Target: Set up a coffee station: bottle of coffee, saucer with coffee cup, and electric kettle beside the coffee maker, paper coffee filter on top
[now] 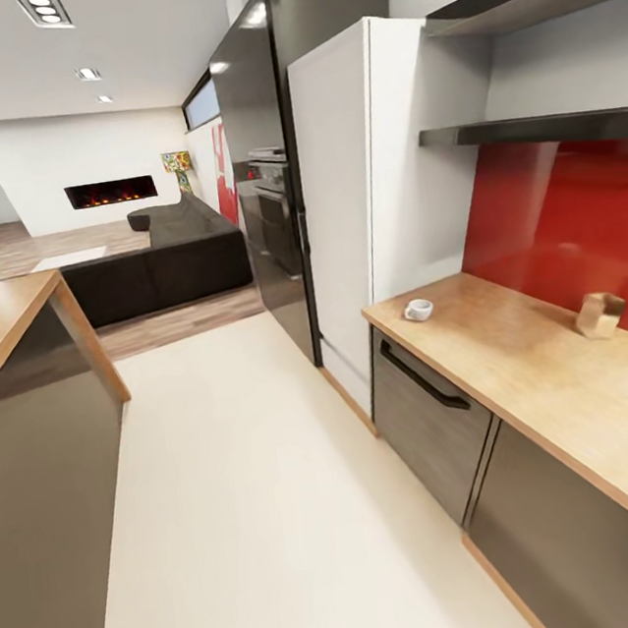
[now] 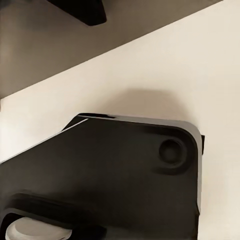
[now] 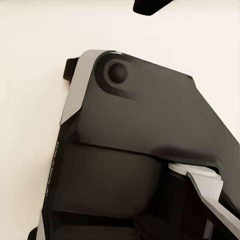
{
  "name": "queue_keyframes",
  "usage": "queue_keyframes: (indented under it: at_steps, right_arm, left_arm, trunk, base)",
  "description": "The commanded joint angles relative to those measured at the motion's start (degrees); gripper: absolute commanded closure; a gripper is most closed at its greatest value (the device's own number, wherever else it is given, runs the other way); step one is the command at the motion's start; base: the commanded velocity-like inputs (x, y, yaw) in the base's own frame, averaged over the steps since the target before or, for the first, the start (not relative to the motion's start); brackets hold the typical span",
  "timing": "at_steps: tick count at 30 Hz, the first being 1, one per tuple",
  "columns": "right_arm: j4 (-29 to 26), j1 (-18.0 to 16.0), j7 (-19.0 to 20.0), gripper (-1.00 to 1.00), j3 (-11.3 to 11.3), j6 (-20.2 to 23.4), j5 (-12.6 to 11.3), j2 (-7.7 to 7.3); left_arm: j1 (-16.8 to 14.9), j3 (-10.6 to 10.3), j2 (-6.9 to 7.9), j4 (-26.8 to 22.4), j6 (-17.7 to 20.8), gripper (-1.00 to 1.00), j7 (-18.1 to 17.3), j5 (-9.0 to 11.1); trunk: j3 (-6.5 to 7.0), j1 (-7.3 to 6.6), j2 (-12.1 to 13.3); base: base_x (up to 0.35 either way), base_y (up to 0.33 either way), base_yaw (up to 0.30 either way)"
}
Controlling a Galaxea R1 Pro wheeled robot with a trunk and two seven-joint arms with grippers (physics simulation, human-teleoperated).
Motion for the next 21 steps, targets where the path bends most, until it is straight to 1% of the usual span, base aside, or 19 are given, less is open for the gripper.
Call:
queue_keyframes:
  at_steps: [1, 11, 21]
  right_arm:
    - [-0.2, 0.0, 0.3, -1.00, -0.1, 0.4, 0.6, 0.01]
    - [-0.2, 0.0, 0.3, -1.00, -0.1, 0.4, 0.6, 0.01]
    - [-0.2, 0.0, 0.3, -1.00, -0.1, 0.4, 0.6, -0.04]
  left_arm:
    - [0.0, -0.5, 0.01, 0.0, -0.1, -1.00, 0.2, 0.4]
    - [0.0, -0.5, 0.03, 0.0, -0.1, -1.00, 0.1, 0.4]
    - [0.0, -0.5, 0.07, 0.0, -0.1, -1.00, 0.1, 0.4]
  trunk:
    - [-0.11, 0.06, -0.1]
    - [-0.07, 0.06, -0.1]
    - [0.58, 0.06, -0.1]
  base:
    - [0.333, 0.109, 0.000]
    - [0.333, 0.100, -0.004]
    - [0.333, 0.097, -0.115]
